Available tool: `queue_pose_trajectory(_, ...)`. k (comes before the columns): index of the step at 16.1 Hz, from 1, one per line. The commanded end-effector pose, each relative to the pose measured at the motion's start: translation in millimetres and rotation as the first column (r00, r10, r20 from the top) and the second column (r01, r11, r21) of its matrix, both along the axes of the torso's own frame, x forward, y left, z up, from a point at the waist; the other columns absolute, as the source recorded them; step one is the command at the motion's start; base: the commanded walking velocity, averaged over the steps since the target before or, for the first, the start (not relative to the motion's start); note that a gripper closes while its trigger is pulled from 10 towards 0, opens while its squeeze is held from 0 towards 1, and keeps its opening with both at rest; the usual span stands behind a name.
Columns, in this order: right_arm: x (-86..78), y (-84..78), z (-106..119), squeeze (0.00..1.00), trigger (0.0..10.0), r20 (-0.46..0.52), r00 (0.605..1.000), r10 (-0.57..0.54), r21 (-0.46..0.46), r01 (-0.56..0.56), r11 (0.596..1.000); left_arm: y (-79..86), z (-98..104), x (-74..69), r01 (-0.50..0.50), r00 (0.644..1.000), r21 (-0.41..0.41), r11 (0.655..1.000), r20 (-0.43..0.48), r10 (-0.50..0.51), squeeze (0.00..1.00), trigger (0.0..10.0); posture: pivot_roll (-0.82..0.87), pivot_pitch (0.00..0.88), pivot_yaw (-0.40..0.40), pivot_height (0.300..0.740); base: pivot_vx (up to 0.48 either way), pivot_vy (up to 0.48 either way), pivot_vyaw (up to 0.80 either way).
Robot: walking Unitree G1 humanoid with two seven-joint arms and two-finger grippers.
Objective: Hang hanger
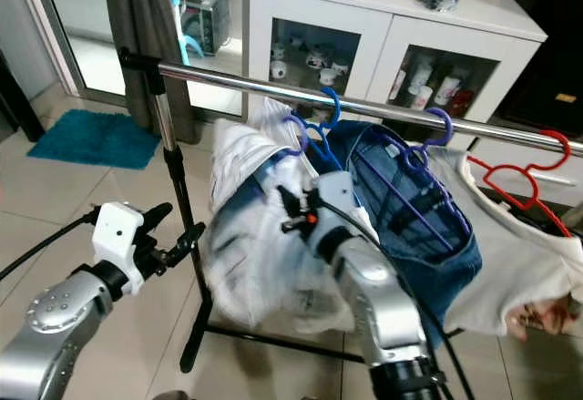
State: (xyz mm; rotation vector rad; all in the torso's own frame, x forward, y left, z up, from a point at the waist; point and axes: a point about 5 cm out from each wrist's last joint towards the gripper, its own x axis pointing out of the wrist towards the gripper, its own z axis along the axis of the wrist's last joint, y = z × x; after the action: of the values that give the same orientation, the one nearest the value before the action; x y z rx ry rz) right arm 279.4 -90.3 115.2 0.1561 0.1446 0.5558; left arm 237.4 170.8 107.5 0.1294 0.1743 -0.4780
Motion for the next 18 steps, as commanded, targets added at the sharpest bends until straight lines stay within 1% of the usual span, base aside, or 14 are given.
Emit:
queue_pose_trajectory(1,7.3,5.2,28.6,0.00,10.0,0.101,0.995,0.004,0.027,-0.007,1.000,-1.4,6.2,-0.4,0.035,0.999,-0.002,0.999,0.009,-0.035,0.00,10.0,0.05,0.022,-0.081,0.740,0.000,0.000,0.00)
queue_pose_trajectory(3,12.2,13.5,30.1,0.00,10.0,0.080,0.997,0.007,0.034,-0.010,0.999,-1.3,9.9,-1.1,0.080,0.997,0.001,0.997,0.011,-0.080,0.00,10.0,0.05,0.023,-0.076,0.740,0.000,0.000,0.00)
queue_pose_trajectory(5,22.0,22.1,27.2,0.00,10.0,0.028,1.000,-0.010,0.006,0.010,1.000,-2.3,13.5,-3.0,0.142,0.990,0.006,0.990,0.006,-0.142,0.00,10.0,0.06,0.024,-0.073,0.740,0.000,0.000,0.00)
queue_pose_trajectory(6,32.4,29.0,25.8,0.00,10.0,-0.021,1.000,-0.018,-0.009,0.018,1.000,-1.2,17.6,-4.7,0.176,0.984,0.014,0.984,0.010,-0.176,0.00,10.0,0.06,0.026,-0.075,0.740,0.000,0.000,0.00)
queue_pose_trajectory(7,35.2,29.8,26.0,0.00,10.0,-0.035,0.999,-0.025,-0.003,0.025,1.000,-0.3,18.9,-5.0,0.178,0.984,0.013,0.984,0.011,-0.179,0.00,10.0,0.06,0.027,-0.075,0.740,0.000,0.000,0.00)
queue_pose_trajectory(10,56.3,34.1,30.1,0.00,10.0,-0.077,0.995,-0.065,0.022,0.067,0.998,7.9,28.9,-6.0,0.189,0.982,0.014,0.982,0.026,-0.189,0.00,10.0,0.08,0.041,-0.072,0.740,0.000,0.000,0.00)
queue_pose_trajectory(11,69.4,33.6,35.0,0.00,10.0,-0.089,0.990,-0.111,0.046,0.116,0.992,12.4,32.7,-7.0,0.195,0.980,0.019,0.981,0.029,-0.196,0.00,10.0,0.09,0.047,-0.068,0.740,0.000,0.000,0.00)
queue_pose_trajectory(12,76.6,33.9,38.4,0.00,10.0,-0.096,0.987,-0.132,0.062,0.138,0.988,15.1,34.9,-8.0,0.201,0.979,0.022,0.979,0.028,-0.201,0.00,10.0,0.10,0.052,-0.065,0.740,0.000,0.000,0.00)
queue_pose_trajectory(13,79.5,33.7,40.0,0.00,10.0,-0.093,0.986,-0.141,0.063,0.147,0.987,15.9,35.7,-8.5,0.204,0.979,0.025,0.979,0.026,-0.204,0.00,10.0,0.10,0.053,-0.064,0.740,0.000,0.000,0.00)
queue_pose_trajectory(14,89.9,35.1,46.1,0.00,10.0,-0.084,0.983,-0.161,0.072,0.167,0.983,19.5,37.6,-10.8,0.217,0.976,0.040,0.975,0.013,-0.218,0.00,10.0,0.11,0.063,-0.056,0.740,0.000,0.000,0.00)
queue_pose_trajectory(15,91.4,35.7,46.9,0.00,10.0,-0.084,0.983,-0.163,0.073,0.169,0.983,20.1,38.0,-11.2,0.219,0.976,0.042,0.975,0.010,-0.220,0.00,10.0,0.11,0.066,-0.055,0.740,0.000,0.000,0.00)
queue_pose_trajectory(18,102.7,41.1,58.2,0.00,10.0,-0.072,0.981,-0.180,0.091,0.186,0.978,23.0,40.3,-14.4,0.236,0.972,0.054,0.970,-0.002,-0.236,0.00,10.0,0.12,0.075,-0.051,0.740,0.000,0.000,0.00)
